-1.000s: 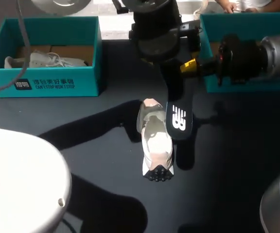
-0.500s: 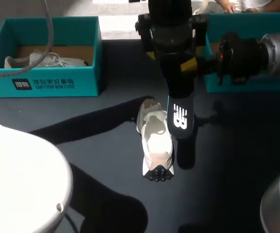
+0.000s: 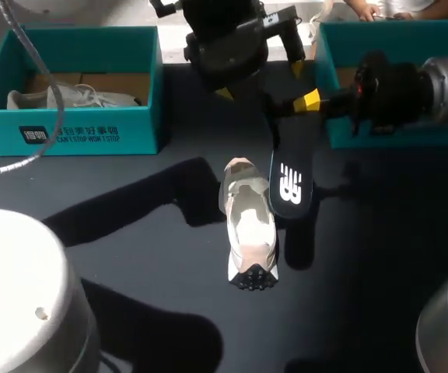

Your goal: Take the shoe out of the shoebox, open the shoe tongue, remove and reinsert the insole, then place the shoe into the shoebox

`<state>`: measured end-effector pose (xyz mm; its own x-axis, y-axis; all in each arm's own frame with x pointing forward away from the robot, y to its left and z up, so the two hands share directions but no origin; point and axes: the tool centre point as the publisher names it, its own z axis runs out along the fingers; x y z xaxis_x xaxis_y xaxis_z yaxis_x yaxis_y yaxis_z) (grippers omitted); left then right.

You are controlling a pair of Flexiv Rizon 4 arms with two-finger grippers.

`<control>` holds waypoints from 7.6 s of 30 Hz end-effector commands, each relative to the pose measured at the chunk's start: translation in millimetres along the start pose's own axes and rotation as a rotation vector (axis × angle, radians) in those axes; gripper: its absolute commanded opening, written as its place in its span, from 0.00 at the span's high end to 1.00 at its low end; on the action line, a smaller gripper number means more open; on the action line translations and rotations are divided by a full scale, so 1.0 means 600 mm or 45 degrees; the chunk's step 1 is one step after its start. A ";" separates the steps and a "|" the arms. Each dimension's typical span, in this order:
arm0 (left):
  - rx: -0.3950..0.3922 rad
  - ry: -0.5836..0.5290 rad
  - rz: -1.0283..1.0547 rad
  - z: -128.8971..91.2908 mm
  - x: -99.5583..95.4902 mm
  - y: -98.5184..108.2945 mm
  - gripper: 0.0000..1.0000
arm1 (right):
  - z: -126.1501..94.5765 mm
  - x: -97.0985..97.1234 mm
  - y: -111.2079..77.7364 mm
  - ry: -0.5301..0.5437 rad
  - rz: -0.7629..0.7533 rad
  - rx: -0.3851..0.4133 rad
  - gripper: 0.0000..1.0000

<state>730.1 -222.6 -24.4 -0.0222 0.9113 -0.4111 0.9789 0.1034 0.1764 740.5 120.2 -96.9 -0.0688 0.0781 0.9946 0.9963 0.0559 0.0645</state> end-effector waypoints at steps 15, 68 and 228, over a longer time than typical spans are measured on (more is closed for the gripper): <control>0.026 -0.652 0.114 -0.010 0.064 -0.013 0.00 | -0.001 0.003 -0.005 0.017 0.005 -0.002 1.00; 0.091 -1.303 0.012 0.080 -0.012 0.010 0.64 | 0.022 0.030 -0.023 0.110 -0.010 -0.016 1.00; 0.566 -1.262 -0.790 0.090 0.111 -0.121 1.00 | -0.076 -0.092 -0.088 -0.951 -1.990 0.304 0.00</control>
<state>688.2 -207.4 -108.1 -0.5131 0.0637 -0.8560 0.8575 0.0811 -0.5080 691.9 66.5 -148.8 -0.9459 0.2226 -0.2360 -0.0456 0.6290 0.7761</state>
